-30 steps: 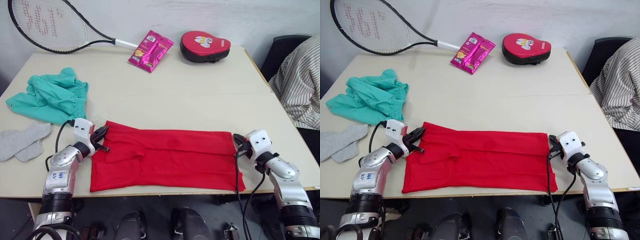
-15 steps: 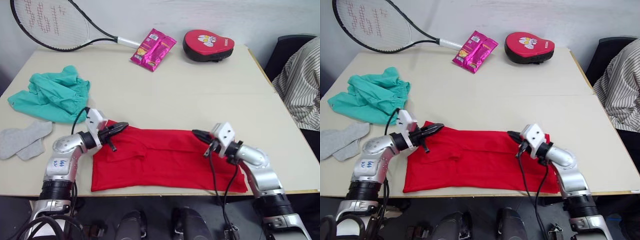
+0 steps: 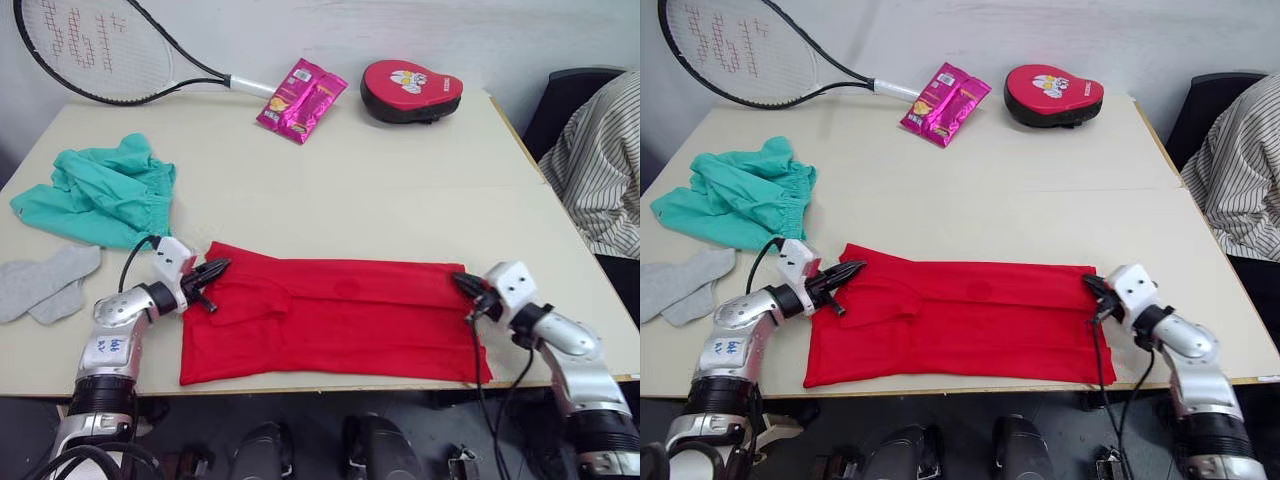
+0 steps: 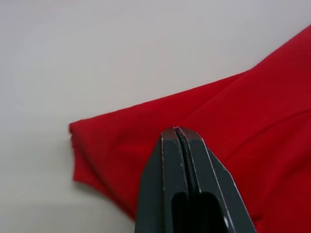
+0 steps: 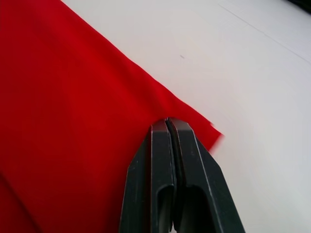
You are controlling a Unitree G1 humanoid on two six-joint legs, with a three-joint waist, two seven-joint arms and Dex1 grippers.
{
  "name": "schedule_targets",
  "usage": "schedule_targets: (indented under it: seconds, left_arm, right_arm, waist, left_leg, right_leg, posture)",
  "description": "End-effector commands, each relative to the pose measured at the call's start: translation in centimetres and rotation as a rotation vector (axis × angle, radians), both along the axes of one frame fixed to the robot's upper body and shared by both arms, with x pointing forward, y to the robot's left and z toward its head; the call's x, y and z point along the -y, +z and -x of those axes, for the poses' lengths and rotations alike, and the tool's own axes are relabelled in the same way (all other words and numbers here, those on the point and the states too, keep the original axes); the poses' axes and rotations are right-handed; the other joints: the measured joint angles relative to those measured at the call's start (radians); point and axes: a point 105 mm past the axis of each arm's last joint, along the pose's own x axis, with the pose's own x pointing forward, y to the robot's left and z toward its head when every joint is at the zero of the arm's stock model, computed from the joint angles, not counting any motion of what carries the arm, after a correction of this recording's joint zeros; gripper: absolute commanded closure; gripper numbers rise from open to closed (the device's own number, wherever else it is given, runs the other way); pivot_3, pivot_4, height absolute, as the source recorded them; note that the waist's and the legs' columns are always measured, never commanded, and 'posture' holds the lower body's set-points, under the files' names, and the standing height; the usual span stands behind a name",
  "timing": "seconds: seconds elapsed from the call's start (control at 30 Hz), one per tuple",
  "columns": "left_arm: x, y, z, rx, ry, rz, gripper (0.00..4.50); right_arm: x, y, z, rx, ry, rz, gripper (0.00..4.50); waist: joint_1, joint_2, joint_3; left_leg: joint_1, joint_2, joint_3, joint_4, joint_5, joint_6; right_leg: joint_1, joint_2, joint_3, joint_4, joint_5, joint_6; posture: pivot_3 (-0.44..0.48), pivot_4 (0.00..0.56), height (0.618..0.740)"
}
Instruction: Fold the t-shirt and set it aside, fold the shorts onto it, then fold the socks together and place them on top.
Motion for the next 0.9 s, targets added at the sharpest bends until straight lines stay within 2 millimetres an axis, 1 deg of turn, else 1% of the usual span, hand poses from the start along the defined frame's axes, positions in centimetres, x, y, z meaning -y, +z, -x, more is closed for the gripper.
schedule_targets:
  seconds: [0.03,0.1,0.17,0.2,0.23,0.27,0.3,0.33,0.4,0.47,0.5,0.53,0.57,0.67,0.8,0.83,0.87,0.9]
  left_arm:
    - [0.3,4.4,1.9,0.126,-0.140,0.082,4.50]
    - [1.1,6.1,3.6,0.135,-0.267,0.117,4.10]
    - [1.6,6.6,4.8,0.123,-0.350,0.092,3.63]
    - [2.0,6.8,5.5,0.116,-0.400,0.066,3.28]
    - [2.4,6.8,6.0,0.110,-0.434,0.050,2.85]
    - [3.4,6.8,7.0,0.091,-0.522,0.002,2.65]
    - [4.4,6.9,7.8,0.079,-0.597,-0.018,2.33]
    - [5.1,7.0,8.4,0.072,-0.644,-0.027,2.07]
    - [6.2,7.5,8.7,0.097,-0.689,-0.023,1.49]
    - [7.2,7.8,9.0,0.124,-0.717,-0.011,0.88]
    - [7.5,7.8,9.1,0.129,-0.723,-0.003,0.62]
    - [7.8,7.8,9.3,0.120,-0.727,0.014,0.22]
    - [7.9,7.8,9.3,0.117,-0.725,0.021,0.03]
    - [8.1,7.9,9.4,0.131,-0.709,0.029,0.03]
    - [8.3,8.0,9.4,0.159,-0.689,0.040,0.03]
    - [8.4,8.0,9.4,0.162,-0.688,0.040,0.00]
    - [8.5,8.0,9.5,0.167,-0.688,0.041,0.00]
    - [8.5,7.9,9.6,0.168,-0.687,0.044,0.00]
  right_arm:
    - [1.2,4.5,1.3,0.053,0.094,-0.130,4.33]
    - [0.9,5.8,2.2,-0.004,0.213,-0.120,3.91]
    - [0.8,6.9,2.2,-0.030,0.272,-0.080,3.30]
    - [0.6,7.5,1.8,-0.065,0.317,-0.047,2.91]
    - [0.5,7.8,1.5,-0.093,0.345,-0.026,2.45]
    - [0.0,7.9,0.8,-0.159,0.401,0.012,2.22]
    - [-0.4,7.7,0.4,-0.237,0.452,0.044,1.85]
    - [-0.6,7.5,0.2,-0.289,0.481,0.062,1.59]
    - [-0.9,7.2,-0.7,-0.335,0.520,0.115,0.95]
    - [-1.6,6.8,-2.3,-0.376,0.541,0.154,0.29]
    - [-1.9,6.5,-2.9,-0.412,0.544,0.162,0.24]
    - [-2.3,6.1,-3.3,-0.452,0.560,0.183,0.24]
    - [-2.7,5.8,-3.8,-0.458,0.572,0.203,0.24]
    - [-3.6,4.8,-4.5,-0.525,0.601,0.250,0.24]
    - [-3.6,3.8,-4.9,-0.613,0.590,0.298,0.24]
    - [-3.5,3.7,-4.8,-0.637,0.593,0.310,0.62]
    - [-3.4,3.6,-4.7,-0.656,0.595,0.321,0.81]
    - [-3.1,3.5,-4.4,-0.688,0.601,0.335,1.14]
  waist:
    - [0.000,0.001,0.002]
    - [0.000,0.001,0.002]
    - [-0.001,0.002,0.002]
    - [-0.003,0.002,0.002]
    - [-0.003,0.003,0.003]
    - [-0.005,0.004,0.003]
    - [-0.007,0.005,0.003]
    - [-0.008,0.005,0.004]
    - [-0.004,0.006,0.005]
    - [0.000,0.006,0.005]
    - [-0.001,0.007,0.006]
    - [-0.002,0.008,0.006]
    - [-0.002,0.008,0.006]
    - [-0.003,0.008,0.006]
    - [-0.003,0.008,0.006]
    - [-0.004,0.008,0.006]
    - [-0.004,0.008,0.006]
    - [-0.003,0.008,0.006]
  left_leg:
    - [0.000,0.000,0.000,0.000,0.002,-0.002]
    - [-0.001,0.000,0.000,0.000,0.002,-0.001]
    - [0.000,0.001,0.000,0.001,0.001,0.005]
    - [0.000,0.001,0.000,0.000,-0.002,0.002]
    - [0.001,0.001,0.000,0.001,-0.002,0.002]
    - [0.001,0.000,0.000,0.000,-0.002,0.002]
    - [0.001,0.001,0.000,0.000,-0.002,0.002]
    - [0.001,0.001,0.001,0.000,-0.002,0.002]
    - [0.000,0.001,0.000,0.000,-0.002,0.002]
    - [-0.001,0.001,0.000,-0.001,-0.001,0.000]
    - [-0.001,0.001,0.000,0.000,0.002,-0.003]
    - [-0.002,0.001,0.000,0.000,0.003,0.000]
    - [-0.003,0.000,0.000,0.000,0.004,0.000]
    - [-0.004,0.000,0.000,0.000,0.004,0.001]
    - [-0.006,0.000,0.000,0.002,0.004,0.002]
    - [-0.006,0.000,0.000,0.003,0.005,0.002]
    - [-0.006,0.000,0.000,0.003,0.005,0.002]
    - [-0.005,0.000,0.000,0.003,0.005,0.002]
  right_leg:
    - [0.000,0.000,0.000,0.000,0.000,0.000]
    - [0.000,0.000,0.000,0.000,0.000,0.000]
    - [0.000,0.000,0.000,0.000,0.000,0.000]
    - [0.000,0.000,0.000,-0.001,0.000,0.000]
    - [0.001,0.000,0.000,-0.001,0.000,-0.001]
    - [0.001,0.000,0.000,-0.001,0.000,-0.001]
    - [0.001,0.000,0.000,-0.001,0.000,-0.001]
    - [0.000,0.000,0.000,-0.001,0.000,-0.001]
    - [-0.001,0.000,0.000,-0.001,-0.001,-0.002]
    - [-0.002,0.000,-0.001,-0.001,-0.002,-0.003]
    - [-0.002,0.000,-0.001,-0.001,-0.002,-0.003]
    - [-0.002,0.000,-0.001,-0.001,-0.002,-0.003]
    - [-0.003,0.000,-0.001,-0.001,-0.002,-0.003]
    - [-0.004,0.000,-0.002,-0.001,-0.002,-0.003]
    - [-0.004,0.000,-0.002,-0.001,-0.002,-0.002]
    - [-0.004,0.000,-0.002,-0.001,-0.001,-0.002]
    - [-0.004,0.000,-0.002,-0.001,-0.001,-0.001]
    - [-0.003,0.000,-0.002,-0.001,-0.001,-0.001]
  posture:
    - [0.000,0.150,0.740]
    - [0.000,0.150,0.740]
    - [0.000,0.150,0.740]
    - [0.000,0.150,0.740]
    - [0.000,0.150,0.740]
    - [0.000,0.150,0.740]
    - [0.000,0.150,0.740]
    - [0.000,0.150,0.740]
    - [0.000,0.150,0.740]
    - [0.000,0.150,0.740]
    - [0.000,0.150,0.740]
    - [0.000,0.150,0.740]
    - [0.000,0.150,0.740]
    - [0.000,0.150,0.740]
    - [0.000,0.150,0.740]
    - [0.000,0.150,0.740]
    - [0.000,0.150,0.740]
    - [0.000,0.150,0.740]
